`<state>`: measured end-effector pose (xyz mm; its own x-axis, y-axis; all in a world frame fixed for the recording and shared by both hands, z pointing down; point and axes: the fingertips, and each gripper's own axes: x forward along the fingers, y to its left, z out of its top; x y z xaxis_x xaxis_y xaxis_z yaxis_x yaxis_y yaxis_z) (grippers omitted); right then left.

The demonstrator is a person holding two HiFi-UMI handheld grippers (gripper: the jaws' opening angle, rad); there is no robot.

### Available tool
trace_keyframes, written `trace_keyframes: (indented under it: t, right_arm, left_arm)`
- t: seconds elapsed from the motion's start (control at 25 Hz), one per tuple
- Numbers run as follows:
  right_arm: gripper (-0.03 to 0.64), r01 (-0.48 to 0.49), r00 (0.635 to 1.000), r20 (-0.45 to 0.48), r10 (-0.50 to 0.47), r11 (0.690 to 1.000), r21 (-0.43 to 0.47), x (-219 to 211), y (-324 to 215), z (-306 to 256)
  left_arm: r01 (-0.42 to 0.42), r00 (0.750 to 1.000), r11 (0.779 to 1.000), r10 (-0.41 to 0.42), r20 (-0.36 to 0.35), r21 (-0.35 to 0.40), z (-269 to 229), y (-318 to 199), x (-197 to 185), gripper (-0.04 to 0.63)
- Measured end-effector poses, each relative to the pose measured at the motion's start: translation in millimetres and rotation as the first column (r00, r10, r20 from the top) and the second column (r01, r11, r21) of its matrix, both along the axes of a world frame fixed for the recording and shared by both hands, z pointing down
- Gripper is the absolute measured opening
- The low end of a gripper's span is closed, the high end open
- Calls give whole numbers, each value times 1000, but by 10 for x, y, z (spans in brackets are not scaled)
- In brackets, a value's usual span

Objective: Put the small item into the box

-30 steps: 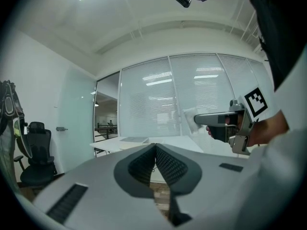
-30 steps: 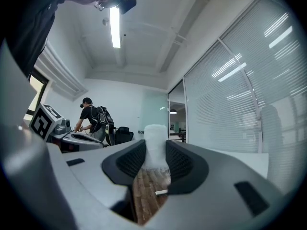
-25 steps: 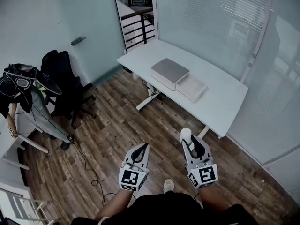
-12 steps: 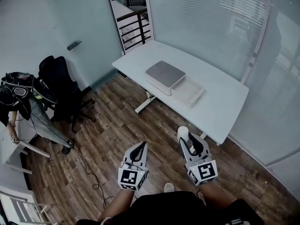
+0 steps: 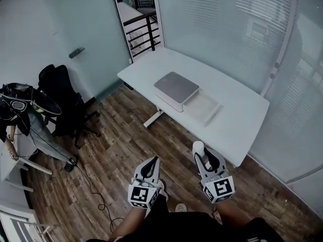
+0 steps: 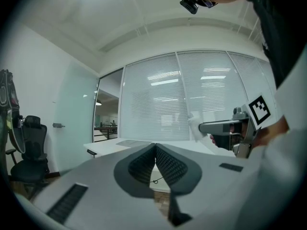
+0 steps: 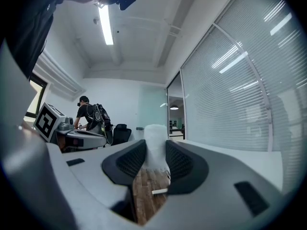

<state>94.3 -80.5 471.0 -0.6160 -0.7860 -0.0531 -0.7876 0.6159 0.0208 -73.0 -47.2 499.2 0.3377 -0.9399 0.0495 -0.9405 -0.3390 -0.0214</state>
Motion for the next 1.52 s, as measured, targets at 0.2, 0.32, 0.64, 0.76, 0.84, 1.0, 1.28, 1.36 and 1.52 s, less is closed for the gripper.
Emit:
trace_keyframes:
  t: [0.2,0.32,0.64,0.76,0.84,1.0,1.28,1.36,1.52]
  right_arm:
    - [140,-24,1000,14,24,1000,-8,-79,-366,1]
    - [140,-31,999,7,31,1000,3,-194,-628,-42]
    - [141,-58,998,6,58,998,20,-534,-1322,-172]
    - [141,-79,997,22,79,997,21,-618,-1550,-199]
    - [141,-100,995,28,99,995,14,-665,-1704,-185]
    - [141,-144,989,23,144,990,0,-723,-1960,-122]
    - [141,-210,978,-3,211,977,-33,-676,-2368,15]
    - [141,-217,976,-42,215,974,-64,-630,-2463,80]
    - [141,-216,972,-121,200,968,-132,-534,-2663,163]
  left_arm:
    - [2,1000,1000,-2,-9,11,3,-372,-122,12]
    - [-13,1000,1000,13,-8,12,-17,-622,-196,12]
    - [-47,999,999,47,0,4,-48,-1329,-506,12]
    - [-67,998,998,67,7,-10,-39,-1602,-618,12]
    - [-88,996,996,88,15,4,-102,-1785,-679,12]
    - [-123,992,992,122,18,10,-105,-2067,-792,12]
    - [-172,984,985,173,37,-6,-61,-2516,-919,12]
    - [-195,980,981,194,46,10,-90,-2612,-918,12]
    - [-211,977,977,211,35,6,-109,-2779,-858,12]
